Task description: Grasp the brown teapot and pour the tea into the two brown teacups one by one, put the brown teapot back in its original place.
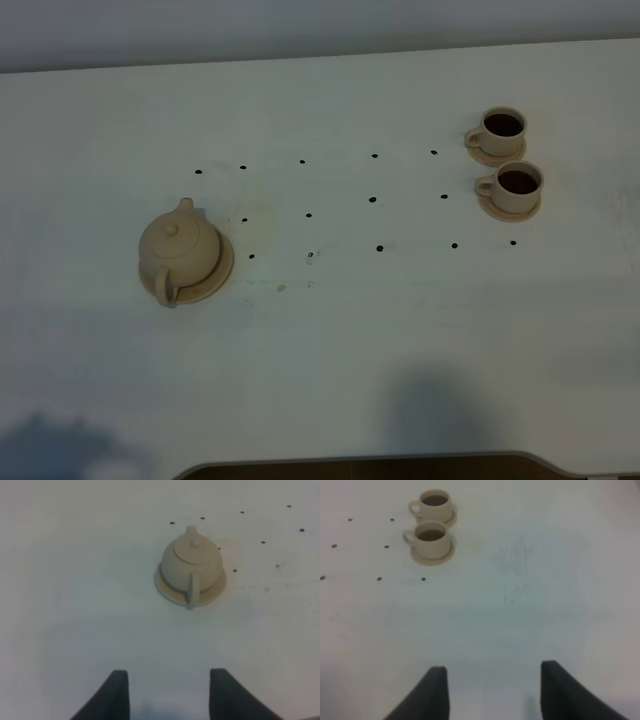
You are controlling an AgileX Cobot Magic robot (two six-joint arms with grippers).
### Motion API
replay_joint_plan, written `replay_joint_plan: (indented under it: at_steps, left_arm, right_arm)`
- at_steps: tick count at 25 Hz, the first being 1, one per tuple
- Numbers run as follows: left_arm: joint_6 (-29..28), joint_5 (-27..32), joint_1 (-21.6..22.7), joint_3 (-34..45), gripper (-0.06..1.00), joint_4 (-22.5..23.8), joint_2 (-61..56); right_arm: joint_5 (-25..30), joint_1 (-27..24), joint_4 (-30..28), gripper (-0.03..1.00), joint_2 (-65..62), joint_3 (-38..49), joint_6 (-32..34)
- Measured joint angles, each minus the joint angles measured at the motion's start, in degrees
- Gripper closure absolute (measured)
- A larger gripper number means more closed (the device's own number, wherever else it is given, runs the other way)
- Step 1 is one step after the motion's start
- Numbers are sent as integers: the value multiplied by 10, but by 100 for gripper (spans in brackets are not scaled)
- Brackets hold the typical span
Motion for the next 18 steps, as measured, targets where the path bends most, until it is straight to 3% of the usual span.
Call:
replay_joint_plan:
  at_steps: [18]
  left_arm:
    - [-10,0,0,0,55,0,0]
  right_arm:
    - [0,0,0,55,0,0,0]
